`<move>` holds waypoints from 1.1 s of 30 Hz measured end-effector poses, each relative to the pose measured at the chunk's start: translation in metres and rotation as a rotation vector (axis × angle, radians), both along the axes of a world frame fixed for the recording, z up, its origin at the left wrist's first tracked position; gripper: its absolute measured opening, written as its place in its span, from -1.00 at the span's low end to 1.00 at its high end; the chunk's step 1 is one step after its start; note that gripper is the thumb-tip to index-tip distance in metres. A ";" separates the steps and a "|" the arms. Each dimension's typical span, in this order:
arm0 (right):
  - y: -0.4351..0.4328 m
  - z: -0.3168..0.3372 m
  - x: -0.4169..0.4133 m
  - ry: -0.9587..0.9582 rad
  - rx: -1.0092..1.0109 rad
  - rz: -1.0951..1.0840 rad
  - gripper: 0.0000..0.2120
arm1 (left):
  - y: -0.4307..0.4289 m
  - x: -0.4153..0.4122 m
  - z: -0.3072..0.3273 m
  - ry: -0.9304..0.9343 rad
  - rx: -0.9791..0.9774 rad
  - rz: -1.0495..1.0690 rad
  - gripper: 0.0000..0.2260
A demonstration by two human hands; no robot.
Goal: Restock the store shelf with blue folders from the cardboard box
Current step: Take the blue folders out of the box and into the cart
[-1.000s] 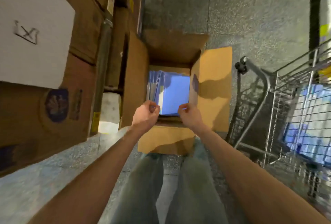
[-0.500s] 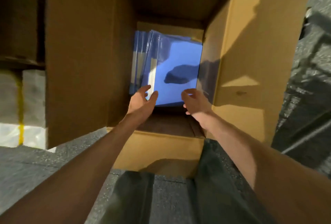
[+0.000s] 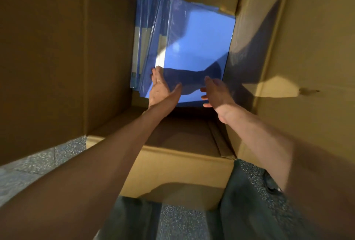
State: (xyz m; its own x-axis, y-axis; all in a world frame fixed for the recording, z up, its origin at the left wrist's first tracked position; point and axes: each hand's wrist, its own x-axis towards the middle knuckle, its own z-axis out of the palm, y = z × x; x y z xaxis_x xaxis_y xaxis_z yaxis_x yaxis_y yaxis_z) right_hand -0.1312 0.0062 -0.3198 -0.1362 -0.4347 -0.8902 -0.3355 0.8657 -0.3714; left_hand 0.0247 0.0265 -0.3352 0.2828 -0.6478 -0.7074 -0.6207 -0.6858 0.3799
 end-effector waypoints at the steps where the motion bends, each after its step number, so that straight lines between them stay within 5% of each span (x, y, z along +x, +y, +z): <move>1: 0.001 0.000 0.000 0.002 0.000 -0.003 -0.57 | -0.001 0.000 0.003 0.017 -0.012 0.046 -0.26; 6: -0.003 0.014 0.002 -0.015 -0.006 -0.033 -0.55 | -0.018 0.012 0.008 0.116 0.059 0.284 -0.11; 11: -0.027 0.047 -0.002 0.056 -0.219 0.053 -0.60 | -0.026 0.002 0.044 0.302 -0.016 0.342 -0.60; 18: -0.056 0.079 -0.012 0.081 -0.220 0.143 -0.40 | -0.028 -0.041 0.098 0.600 0.103 0.507 -0.63; 28: -0.052 0.078 -0.018 0.249 -0.199 0.270 -0.55 | -0.038 -0.047 0.111 0.647 0.233 0.301 -0.65; 33: -0.052 0.071 -0.010 0.217 -0.154 0.367 -0.61 | -0.022 -0.011 0.098 0.436 0.269 -0.004 -0.74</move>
State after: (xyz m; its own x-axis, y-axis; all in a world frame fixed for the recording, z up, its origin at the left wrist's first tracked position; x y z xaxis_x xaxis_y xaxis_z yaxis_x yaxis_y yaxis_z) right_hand -0.1410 -0.0462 -0.2492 -0.1246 -0.6140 -0.7794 -0.6941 0.6152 -0.3737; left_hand 0.0139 0.0042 -0.2376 -0.0779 -0.4266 -0.9011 -0.4463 -0.7933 0.4142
